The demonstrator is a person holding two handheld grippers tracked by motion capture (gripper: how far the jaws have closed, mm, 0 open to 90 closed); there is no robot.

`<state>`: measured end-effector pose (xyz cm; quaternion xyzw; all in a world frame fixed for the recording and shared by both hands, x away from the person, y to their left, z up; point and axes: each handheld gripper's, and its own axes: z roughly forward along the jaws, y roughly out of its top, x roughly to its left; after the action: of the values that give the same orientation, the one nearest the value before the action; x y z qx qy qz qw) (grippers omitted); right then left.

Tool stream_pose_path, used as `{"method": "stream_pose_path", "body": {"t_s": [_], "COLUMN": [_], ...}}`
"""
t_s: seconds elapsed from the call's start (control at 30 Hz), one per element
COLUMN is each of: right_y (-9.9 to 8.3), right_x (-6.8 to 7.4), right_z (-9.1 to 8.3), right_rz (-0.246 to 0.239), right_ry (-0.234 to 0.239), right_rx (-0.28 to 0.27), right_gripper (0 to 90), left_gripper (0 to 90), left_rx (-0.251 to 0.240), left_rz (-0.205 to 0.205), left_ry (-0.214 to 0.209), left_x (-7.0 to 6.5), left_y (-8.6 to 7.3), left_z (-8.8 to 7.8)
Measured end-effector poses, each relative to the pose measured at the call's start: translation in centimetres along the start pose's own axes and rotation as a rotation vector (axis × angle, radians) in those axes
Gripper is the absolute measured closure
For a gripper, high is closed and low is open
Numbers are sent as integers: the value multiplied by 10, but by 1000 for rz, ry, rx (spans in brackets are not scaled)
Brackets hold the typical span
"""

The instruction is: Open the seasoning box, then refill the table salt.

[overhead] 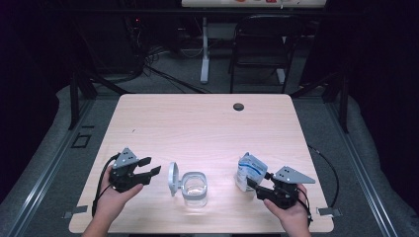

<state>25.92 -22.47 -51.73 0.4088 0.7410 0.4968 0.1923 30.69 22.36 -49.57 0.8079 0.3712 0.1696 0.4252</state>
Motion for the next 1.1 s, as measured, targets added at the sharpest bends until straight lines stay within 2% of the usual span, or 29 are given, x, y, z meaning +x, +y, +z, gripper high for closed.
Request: {"method": "stream_pose_path", "body": {"t_s": [0.2,0.23,0.67,0.83,1.1], "right_y": [-4,-5,-12,-14,-18], "right_x": [0,0,-1,-2,-6], "right_z": [4,4,8,12,16], "right_rz": [38,32,65,95,118], "right_ry": [0,1,0,12,19], "right_rx": [5,20,27,28,48], "right_gripper": [415,411,388,364,356], "left_gripper": [488,488,488,488,487], "left_rx": [0,1,-1,-3,-5], "left_rz": [-1,-1,-4,-6,-3], "left_ry": [-1,-2,2,1,5], "left_x": [0,0,3,4,3], "left_y": [0,0,0,0,1], "left_z": [-1,-1,-2,-3,-4]}}
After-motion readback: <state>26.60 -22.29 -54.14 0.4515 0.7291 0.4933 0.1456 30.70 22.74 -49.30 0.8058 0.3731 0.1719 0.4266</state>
